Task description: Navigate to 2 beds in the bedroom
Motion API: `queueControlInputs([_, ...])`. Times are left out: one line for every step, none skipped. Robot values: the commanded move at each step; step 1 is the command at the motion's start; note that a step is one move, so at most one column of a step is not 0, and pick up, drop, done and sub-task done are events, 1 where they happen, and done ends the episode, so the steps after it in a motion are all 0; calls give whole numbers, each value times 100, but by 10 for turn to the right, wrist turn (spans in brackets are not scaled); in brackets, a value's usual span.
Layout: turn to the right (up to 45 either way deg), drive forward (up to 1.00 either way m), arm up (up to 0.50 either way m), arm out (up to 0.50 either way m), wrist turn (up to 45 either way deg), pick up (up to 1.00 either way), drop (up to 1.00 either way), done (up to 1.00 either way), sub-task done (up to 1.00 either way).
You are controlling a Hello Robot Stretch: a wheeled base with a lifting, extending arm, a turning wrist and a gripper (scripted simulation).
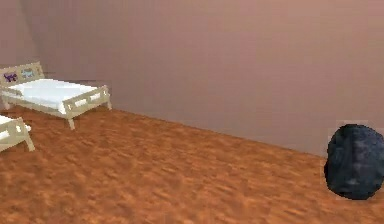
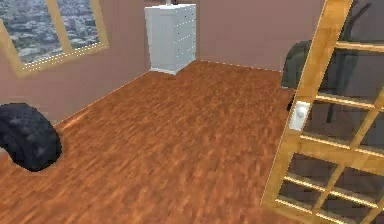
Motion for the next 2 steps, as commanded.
queueControlInputs([-90,0,0,0,0,0,0,0,0])
queueControlInputs([0,20,0,0,0,0,0,0,0])
